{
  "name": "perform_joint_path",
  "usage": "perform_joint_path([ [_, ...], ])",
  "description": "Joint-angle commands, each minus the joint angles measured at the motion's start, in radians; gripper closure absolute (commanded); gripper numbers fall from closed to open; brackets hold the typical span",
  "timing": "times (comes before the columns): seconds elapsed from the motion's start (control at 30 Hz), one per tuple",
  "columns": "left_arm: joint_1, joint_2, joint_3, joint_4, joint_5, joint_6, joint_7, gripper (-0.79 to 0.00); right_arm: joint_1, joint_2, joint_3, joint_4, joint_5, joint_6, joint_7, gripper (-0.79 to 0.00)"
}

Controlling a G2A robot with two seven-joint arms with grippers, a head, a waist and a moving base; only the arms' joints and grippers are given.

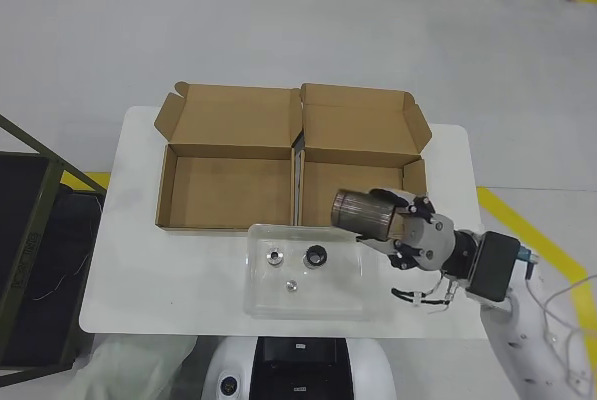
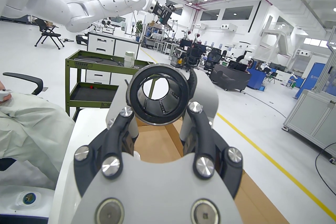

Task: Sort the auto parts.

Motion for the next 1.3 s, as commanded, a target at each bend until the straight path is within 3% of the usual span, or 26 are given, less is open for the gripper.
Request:
perform_joint_path([
  [0.0,0.0,0.0,0.0,0.0,0.0,0.0,0.0,-0.785,0.014,-0.001,-0.011,0.023,0.016,-0.004,0.018,0.0],
  [0.4,0.0,0.0,0.0,0.0,0.0,0.0,0.0,-0.785,0.113,-0.013,-0.1,0.161,0.087,0.101,0.273,0.0],
  [0.93,0.0,0.0,0.0,0.0,0.0,0.0,0.0,-0.785,0.252,-0.046,-0.242,0.321,0.022,0.376,0.62,0.0],
  [1.27,0.0,0.0,0.0,0.0,0.0,0.0,0.0,-0.785,0.318,-0.066,-0.314,0.384,0.025,0.427,0.789,0.0],
])
